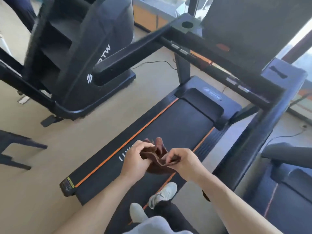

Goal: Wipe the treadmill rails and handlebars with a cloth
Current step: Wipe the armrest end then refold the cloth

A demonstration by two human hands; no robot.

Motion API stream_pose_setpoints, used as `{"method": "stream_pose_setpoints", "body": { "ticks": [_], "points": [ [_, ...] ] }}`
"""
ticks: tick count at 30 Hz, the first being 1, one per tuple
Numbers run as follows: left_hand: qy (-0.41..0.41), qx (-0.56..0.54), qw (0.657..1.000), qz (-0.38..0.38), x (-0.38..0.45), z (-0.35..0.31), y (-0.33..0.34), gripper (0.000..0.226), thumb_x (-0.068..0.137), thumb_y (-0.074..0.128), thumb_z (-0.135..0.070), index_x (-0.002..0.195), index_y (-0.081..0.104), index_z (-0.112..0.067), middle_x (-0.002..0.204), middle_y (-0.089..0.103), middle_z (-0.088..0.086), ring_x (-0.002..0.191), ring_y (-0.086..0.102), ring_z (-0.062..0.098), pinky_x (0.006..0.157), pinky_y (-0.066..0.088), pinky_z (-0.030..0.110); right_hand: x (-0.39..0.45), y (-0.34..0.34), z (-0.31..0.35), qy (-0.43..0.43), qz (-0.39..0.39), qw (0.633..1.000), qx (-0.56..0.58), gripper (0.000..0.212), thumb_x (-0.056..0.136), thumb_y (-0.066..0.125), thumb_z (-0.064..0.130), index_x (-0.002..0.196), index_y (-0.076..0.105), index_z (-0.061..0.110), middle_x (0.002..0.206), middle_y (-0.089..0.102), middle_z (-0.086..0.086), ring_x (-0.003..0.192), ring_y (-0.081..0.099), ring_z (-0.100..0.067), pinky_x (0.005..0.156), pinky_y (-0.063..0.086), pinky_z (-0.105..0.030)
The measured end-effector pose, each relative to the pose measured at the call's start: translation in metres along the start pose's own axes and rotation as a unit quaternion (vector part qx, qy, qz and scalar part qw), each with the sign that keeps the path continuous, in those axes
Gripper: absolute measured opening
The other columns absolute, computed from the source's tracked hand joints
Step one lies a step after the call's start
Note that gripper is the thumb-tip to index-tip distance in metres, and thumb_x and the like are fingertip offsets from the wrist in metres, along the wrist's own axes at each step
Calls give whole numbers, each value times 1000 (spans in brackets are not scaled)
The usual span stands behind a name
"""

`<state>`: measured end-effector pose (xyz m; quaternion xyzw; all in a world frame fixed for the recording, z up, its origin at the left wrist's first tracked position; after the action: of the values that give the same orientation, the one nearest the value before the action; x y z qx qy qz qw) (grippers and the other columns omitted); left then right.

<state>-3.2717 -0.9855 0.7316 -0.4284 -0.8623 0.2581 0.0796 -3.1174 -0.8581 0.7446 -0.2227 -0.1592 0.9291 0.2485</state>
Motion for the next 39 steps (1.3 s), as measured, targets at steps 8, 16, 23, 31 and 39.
{"method": "stream_pose_setpoints", "body": {
  "ticks": [8, 16, 23, 31, 39],
  "points": [
    [43, -80, 995, 31, 89, -10, -11, 49, 72, 72, 20, 73, 79, -28, 98, 74, -11, 97, 72, 12, 81, 60, 33, 83, -41, 27, -5, -57, 998, -6, 33, 84, 82, 14, 104, 71, 37, 88, 77, 19, 79, 71, 1, 76, 54, -23],
    [106, -75, 980, 150, 167, -21, -6, 36, 71, 70, 4, 66, 60, -30, 80, 71, -9, 73, 65, 8, 69, 51, 26, 125, -49, 27, 77, -51, 996, 11, 45, 85, 83, 37, 125, 66, 46, 97, 74, 20, 92, 69, -1, 91, 57, -31],
    [153, -1, 946, 287, 226, 1, -7, 38, 77, 82, -32, 105, 58, -41, 81, 63, -10, 75, 64, 5, 72, 54, 25, 128, -30, 23, 133, -302, 942, 54, 27, 81, 87, 33, 78, 62, 24, 81, 68, 6, 70, 64, -10, 68, 53, -34],
    [286, 170, 838, 432, 238, 12, 32, 34, 74, 80, -55, 82, 70, -24, 99, 58, -20, 97, 52, 5, 84, 46, 24, 73, -14, 41, 160, -434, 882, 90, 43, 91, 79, 16, 70, 42, 23, 59, 47, 16, 58, 39, -2, 55, 34, -15],
    [153, 162, 792, 568, 205, -11, 80, 30, 74, 85, -33, 75, 58, -19, 63, 68, -6, 53, 62, 10, 54, 50, 26, -35, -26, 25, 268, -534, 799, 73, 38, 93, 74, 37, 75, 47, 18, 63, 53, 4, 59, 47, -7, 56, 43, -27]
  ]
}}
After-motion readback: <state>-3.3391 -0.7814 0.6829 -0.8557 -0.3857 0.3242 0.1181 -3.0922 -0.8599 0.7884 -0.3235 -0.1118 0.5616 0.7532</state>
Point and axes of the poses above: each hand's wrist, its own x-axis towards the middle knuckle, its own y-axis out of the palm, z = x × y, the point moved 3 cm from there along x, towards the middle knuckle
